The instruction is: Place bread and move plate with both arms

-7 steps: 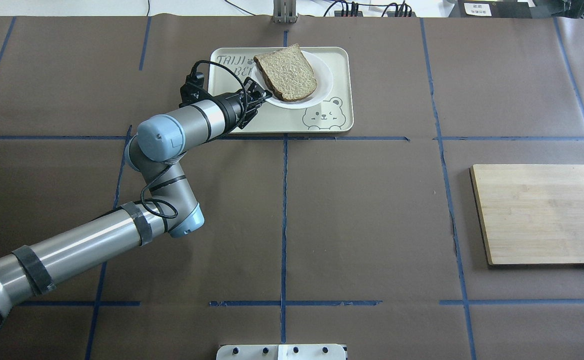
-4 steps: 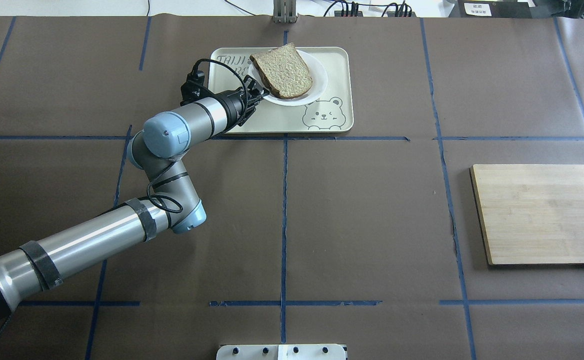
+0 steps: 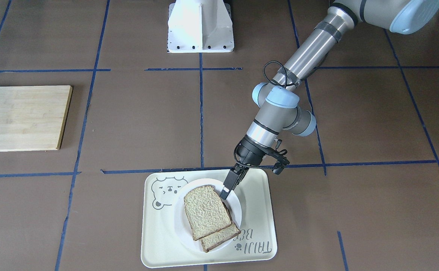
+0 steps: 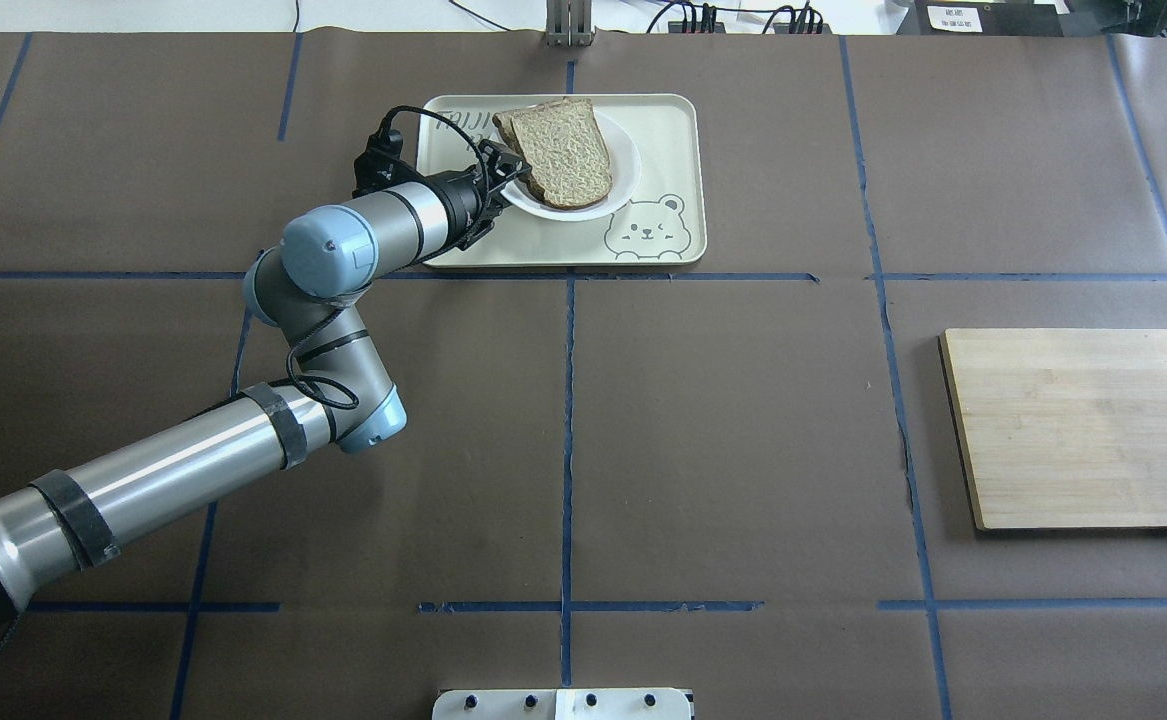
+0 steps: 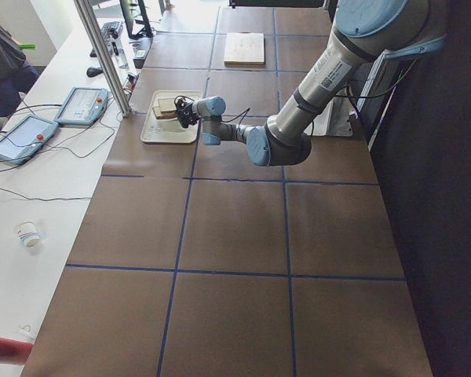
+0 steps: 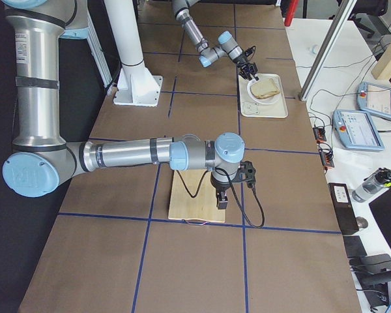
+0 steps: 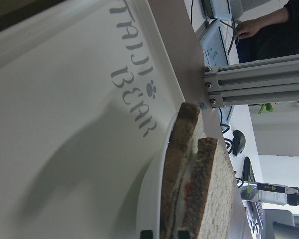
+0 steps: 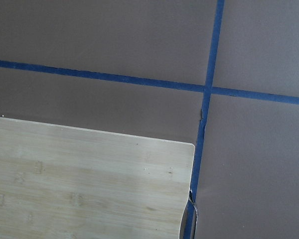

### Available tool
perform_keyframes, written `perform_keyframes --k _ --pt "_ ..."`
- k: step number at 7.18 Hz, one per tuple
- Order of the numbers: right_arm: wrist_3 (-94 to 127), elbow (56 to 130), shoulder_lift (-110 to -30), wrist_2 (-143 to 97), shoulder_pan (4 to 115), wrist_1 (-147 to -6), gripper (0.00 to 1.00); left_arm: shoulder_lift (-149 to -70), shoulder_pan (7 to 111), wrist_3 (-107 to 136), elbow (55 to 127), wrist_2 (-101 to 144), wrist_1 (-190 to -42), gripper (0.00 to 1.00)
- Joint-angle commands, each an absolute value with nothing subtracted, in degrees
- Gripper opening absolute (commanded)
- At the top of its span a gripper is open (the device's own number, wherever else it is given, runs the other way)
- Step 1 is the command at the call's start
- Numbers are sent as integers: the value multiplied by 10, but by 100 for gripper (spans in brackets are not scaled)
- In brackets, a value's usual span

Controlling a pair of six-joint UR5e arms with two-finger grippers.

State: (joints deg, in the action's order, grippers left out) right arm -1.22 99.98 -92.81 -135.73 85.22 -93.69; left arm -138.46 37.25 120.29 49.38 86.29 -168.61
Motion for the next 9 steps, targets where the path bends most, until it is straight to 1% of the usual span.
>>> perform_keyframes --k 1,2,4,5,6,7,8,9 --pt "-12 999 -928 -1357 853 -937 100 -1340 415 1167 575 966 -1607 100" --pt "-12 999 -928 -1357 853 -937 100 -1295 443 1131 657 1021 -1534 100" --pt "-13 1000 -928 -1357 854 -936 100 -1233 502 1014 821 1111 -1326 100" --pt "-14 999 -930 -1356 858 -936 100 -1197 533 929 912 1146 -1224 100" --pt "-15 1000 -932 -1356 862 -936 100 -1154 551 847 985 1157 -1143 100" --pt "-14 1000 -937 -1355 867 -936 100 -1107 569 746 1049 1158 -1068 100" --pt "-11 1001 -944 -1355 869 -936 100 -1064 585 654 1085 1158 -1027 100" --pt "-11 1002 -951 -1355 878 -936 100 -1015 603 573 1096 1158 -1023 100"
